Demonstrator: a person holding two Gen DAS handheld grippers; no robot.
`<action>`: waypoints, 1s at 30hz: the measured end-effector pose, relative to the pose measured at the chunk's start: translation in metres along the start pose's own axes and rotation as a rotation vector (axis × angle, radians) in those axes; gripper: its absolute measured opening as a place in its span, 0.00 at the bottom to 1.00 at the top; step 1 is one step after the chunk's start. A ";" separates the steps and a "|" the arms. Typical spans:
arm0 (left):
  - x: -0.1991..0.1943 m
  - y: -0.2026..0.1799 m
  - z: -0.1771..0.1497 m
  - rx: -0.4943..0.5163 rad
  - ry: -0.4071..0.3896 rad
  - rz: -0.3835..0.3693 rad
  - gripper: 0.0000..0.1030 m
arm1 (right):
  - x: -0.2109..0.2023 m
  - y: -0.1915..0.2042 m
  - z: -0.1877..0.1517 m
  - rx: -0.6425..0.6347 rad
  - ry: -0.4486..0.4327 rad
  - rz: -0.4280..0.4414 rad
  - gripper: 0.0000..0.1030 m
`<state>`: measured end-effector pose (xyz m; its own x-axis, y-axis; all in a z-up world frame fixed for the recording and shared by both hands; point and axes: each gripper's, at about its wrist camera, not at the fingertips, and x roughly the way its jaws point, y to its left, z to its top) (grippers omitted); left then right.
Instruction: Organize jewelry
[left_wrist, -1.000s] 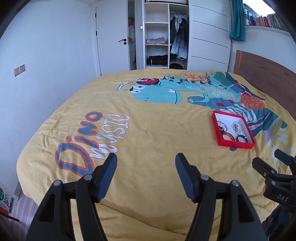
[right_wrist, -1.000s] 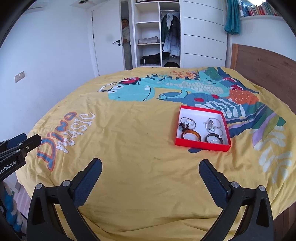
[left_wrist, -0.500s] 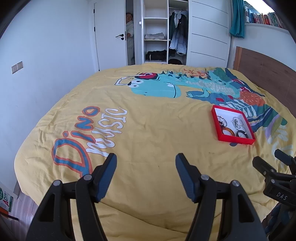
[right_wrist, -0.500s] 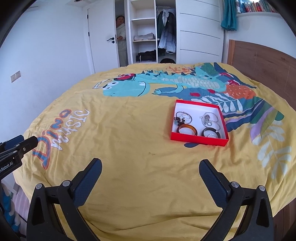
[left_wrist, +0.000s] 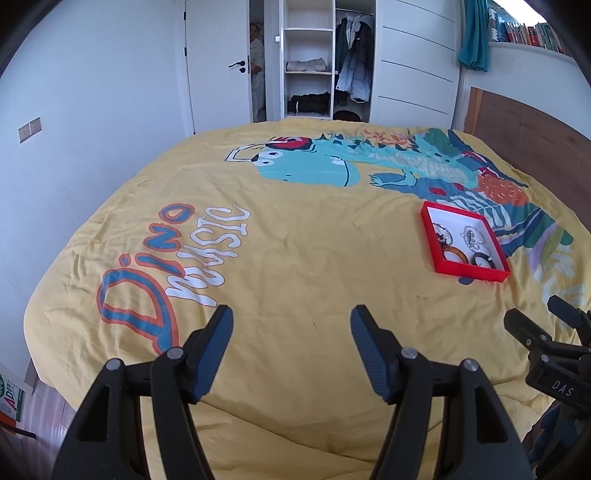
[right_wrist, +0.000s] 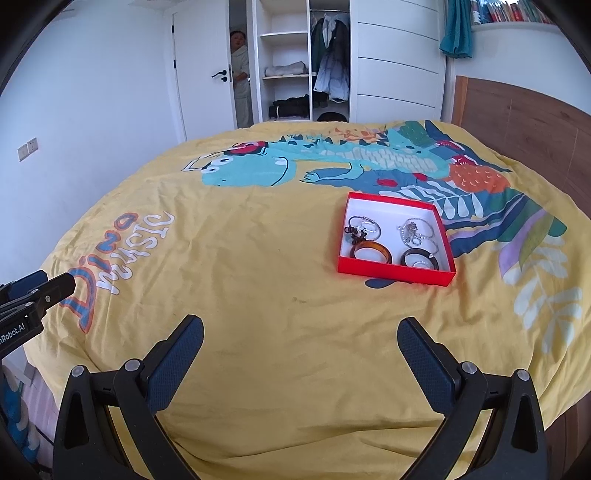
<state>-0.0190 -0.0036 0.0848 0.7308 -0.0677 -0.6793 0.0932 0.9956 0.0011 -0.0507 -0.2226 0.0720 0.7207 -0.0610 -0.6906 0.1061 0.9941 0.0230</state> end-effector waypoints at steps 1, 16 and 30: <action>0.000 0.000 0.000 0.000 0.001 -0.001 0.62 | 0.001 0.000 0.000 0.000 0.001 -0.001 1.00; 0.011 -0.002 -0.004 0.007 0.023 -0.009 0.62 | 0.009 -0.002 -0.003 -0.003 0.021 -0.008 1.00; 0.013 -0.002 -0.006 0.008 0.028 -0.012 0.62 | 0.013 -0.002 -0.005 -0.009 0.028 -0.011 1.00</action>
<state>-0.0132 -0.0062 0.0717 0.7101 -0.0774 -0.6998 0.1069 0.9943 -0.0015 -0.0453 -0.2252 0.0590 0.6998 -0.0696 -0.7109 0.1080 0.9941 0.0090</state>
